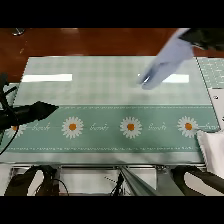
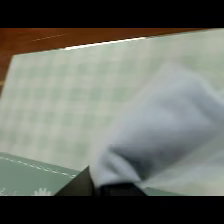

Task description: Fold the shirts.

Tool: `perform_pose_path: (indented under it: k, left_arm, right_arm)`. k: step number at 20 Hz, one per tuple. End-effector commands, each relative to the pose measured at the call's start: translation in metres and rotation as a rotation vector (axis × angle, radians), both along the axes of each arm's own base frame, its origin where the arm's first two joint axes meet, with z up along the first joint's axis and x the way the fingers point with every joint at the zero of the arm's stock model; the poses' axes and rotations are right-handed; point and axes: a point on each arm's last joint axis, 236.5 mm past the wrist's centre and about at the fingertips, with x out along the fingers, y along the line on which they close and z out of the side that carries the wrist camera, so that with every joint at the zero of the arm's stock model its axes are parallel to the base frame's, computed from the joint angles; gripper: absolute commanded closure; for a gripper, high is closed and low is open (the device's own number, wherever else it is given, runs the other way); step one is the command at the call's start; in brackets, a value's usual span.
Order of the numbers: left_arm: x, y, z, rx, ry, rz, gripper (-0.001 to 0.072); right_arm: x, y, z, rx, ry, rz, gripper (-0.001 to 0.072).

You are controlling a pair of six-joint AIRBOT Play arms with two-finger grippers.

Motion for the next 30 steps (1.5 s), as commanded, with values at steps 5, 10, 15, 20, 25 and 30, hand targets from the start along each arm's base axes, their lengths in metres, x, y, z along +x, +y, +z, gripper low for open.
perform_pose_path:
  k: [5, 10, 15, 20, 25, 30]
  left_arm:
    - [0.000, 0.000, 0.000, 0.025, -0.027, -0.027, 0.0684]
    - [0.003, -0.001, 0.003, 0.044, -0.072, -0.055, 0.0684]
    - [0.011, -0.008, 0.011, 0.037, -0.125, -0.053, 0.0684]
    - [0.013, -0.032, 0.018, 0.042, -0.178, -0.108, 0.0684]
    - [0.031, -0.039, 0.029, 0.037, -0.249, -0.058, 0.0684]
    - [0.065, -0.025, 0.026, -0.012, -0.205, 0.079, 0.0684]
  right_arm:
    - [-0.124, -0.161, -0.030, -0.111, 0.387, -0.503, 0.0689]
    - [-0.216, -0.214, -0.056, -0.090, 0.511, -0.819, 0.0689]
    - [-0.299, -0.241, -0.100, -0.056, 0.658, -1.119, 0.0689]
    - [-0.370, -0.257, -0.100, -0.174, 0.751, -1.408, 0.0688]
    - [-0.394, -0.259, -0.098, -0.223, 0.821, -1.479, 0.0136]
    - [-0.372, -0.283, -0.087, -0.321, 0.693, -1.428, 0.0095]
